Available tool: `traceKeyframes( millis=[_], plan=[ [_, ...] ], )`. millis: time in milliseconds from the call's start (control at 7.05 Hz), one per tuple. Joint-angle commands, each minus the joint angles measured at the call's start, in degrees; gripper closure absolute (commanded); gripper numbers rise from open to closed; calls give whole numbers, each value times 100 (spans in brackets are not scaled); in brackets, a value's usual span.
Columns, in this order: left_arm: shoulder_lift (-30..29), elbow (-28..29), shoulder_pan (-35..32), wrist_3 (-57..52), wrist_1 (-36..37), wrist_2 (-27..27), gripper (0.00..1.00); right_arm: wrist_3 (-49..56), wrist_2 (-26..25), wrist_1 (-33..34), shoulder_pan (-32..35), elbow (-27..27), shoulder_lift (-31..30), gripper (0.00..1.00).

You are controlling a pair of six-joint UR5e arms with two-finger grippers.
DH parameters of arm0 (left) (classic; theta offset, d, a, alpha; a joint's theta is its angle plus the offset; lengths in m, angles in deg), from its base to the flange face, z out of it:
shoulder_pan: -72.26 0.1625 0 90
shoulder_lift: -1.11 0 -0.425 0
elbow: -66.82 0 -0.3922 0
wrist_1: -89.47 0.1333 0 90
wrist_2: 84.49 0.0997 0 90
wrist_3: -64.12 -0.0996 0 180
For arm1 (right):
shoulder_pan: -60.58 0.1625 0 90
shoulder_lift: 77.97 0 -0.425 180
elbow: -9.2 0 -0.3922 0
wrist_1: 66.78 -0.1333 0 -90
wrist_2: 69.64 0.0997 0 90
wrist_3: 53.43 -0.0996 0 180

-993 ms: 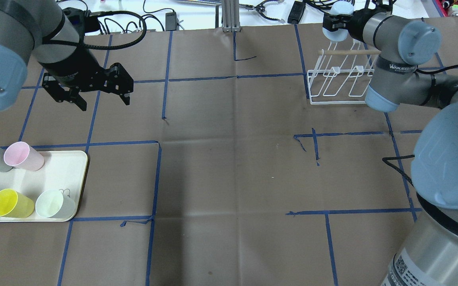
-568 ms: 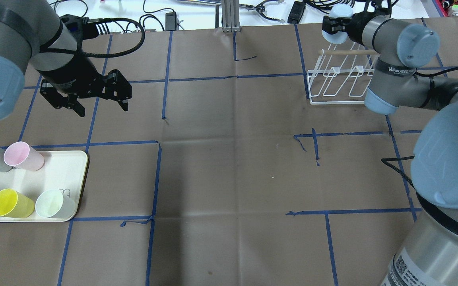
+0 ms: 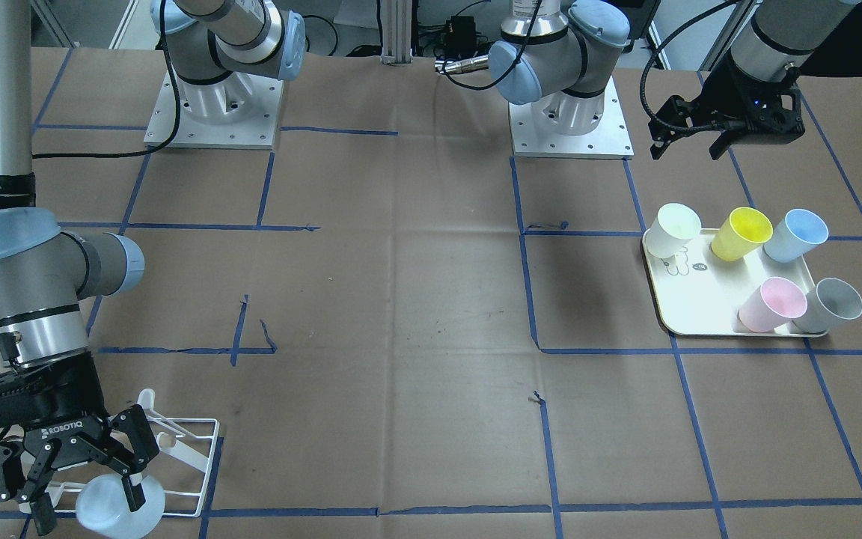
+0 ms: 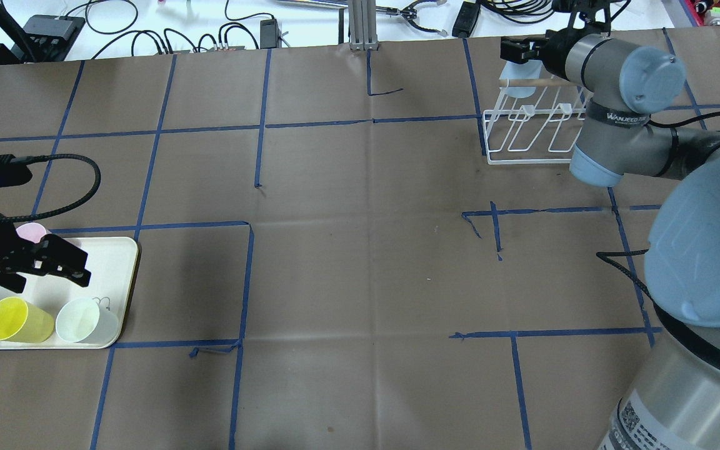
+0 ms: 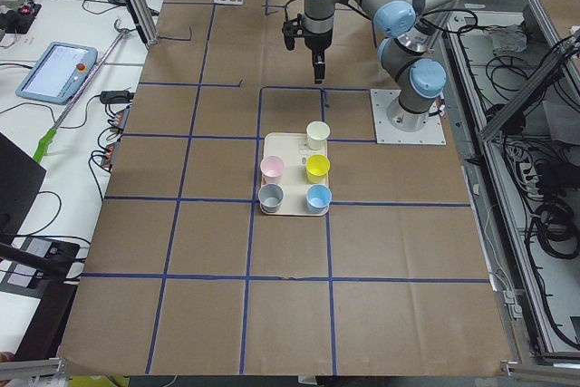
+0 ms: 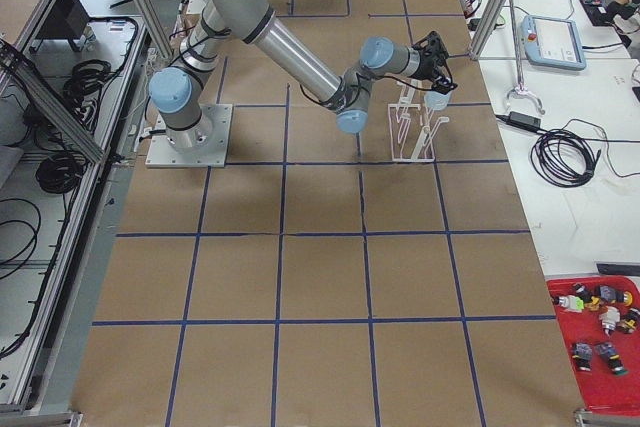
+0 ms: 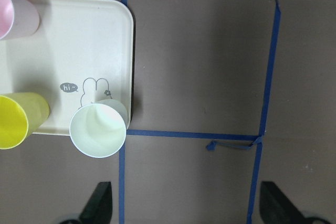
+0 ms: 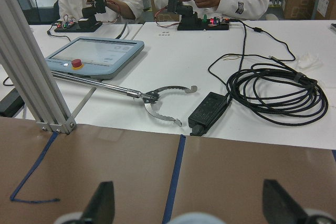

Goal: Transfer IKEA cup to right arm and place on rack

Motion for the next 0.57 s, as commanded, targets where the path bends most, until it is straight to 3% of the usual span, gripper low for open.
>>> traceKeyframes(
  millis=[0, 426],
  plan=[
    [-21, -139, 360, -125, 50, -14, 0, 14, 8, -33, 2, 17, -21, 0],
    [-924, -165, 351, -142, 847, -23, 1, 50, 9, -199, 46, 52, -336, 0]
  ],
)
